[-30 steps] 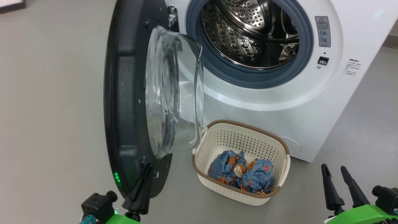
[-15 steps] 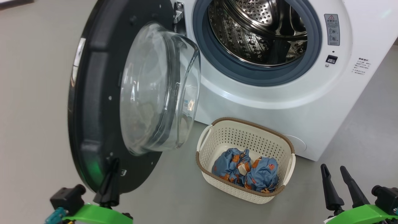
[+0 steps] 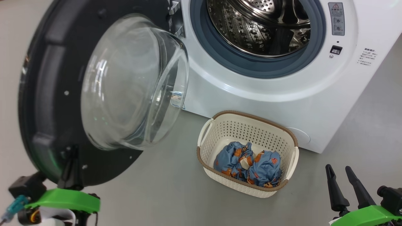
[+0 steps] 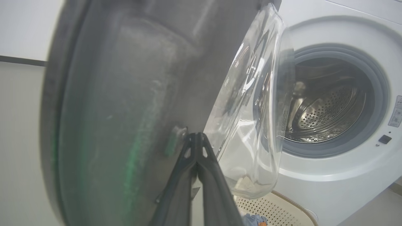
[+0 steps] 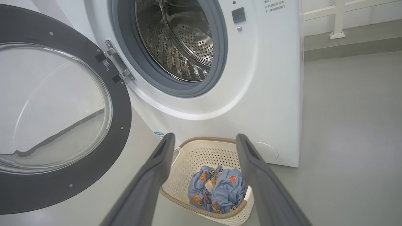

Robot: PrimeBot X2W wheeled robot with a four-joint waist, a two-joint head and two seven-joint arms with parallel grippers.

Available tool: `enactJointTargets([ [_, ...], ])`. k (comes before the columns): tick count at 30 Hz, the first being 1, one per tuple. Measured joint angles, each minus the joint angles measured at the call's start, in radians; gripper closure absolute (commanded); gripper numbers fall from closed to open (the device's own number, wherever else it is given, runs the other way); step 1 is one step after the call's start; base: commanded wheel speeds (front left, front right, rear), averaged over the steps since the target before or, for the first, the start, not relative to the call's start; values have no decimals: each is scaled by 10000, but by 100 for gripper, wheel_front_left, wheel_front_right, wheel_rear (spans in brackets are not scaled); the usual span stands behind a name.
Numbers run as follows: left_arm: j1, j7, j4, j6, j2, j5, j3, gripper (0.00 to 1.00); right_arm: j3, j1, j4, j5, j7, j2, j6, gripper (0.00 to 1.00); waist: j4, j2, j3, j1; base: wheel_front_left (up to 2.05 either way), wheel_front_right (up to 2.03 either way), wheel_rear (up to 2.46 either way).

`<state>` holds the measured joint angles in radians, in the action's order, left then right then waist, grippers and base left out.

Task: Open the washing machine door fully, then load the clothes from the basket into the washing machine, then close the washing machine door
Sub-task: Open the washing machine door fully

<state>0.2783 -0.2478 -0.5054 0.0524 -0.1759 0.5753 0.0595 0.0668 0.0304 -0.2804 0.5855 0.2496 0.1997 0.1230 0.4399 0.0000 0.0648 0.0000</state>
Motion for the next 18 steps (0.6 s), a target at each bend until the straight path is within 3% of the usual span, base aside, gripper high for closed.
enactJointTargets([
  [9, 553, -2, -533, 17, -125, -857, -1494, 100, 2, -88, 29, -8, 0, 151, 0, 0, -153, 0, 360, 0, 0, 0, 0],
  [18, 1493, -35, -1016, 326, -140, -1678, -2857, 100, -10, -500, 138, -150, 0, 353, 0, 0, -206, 0, 941, 0, 0, 0, 0],
])
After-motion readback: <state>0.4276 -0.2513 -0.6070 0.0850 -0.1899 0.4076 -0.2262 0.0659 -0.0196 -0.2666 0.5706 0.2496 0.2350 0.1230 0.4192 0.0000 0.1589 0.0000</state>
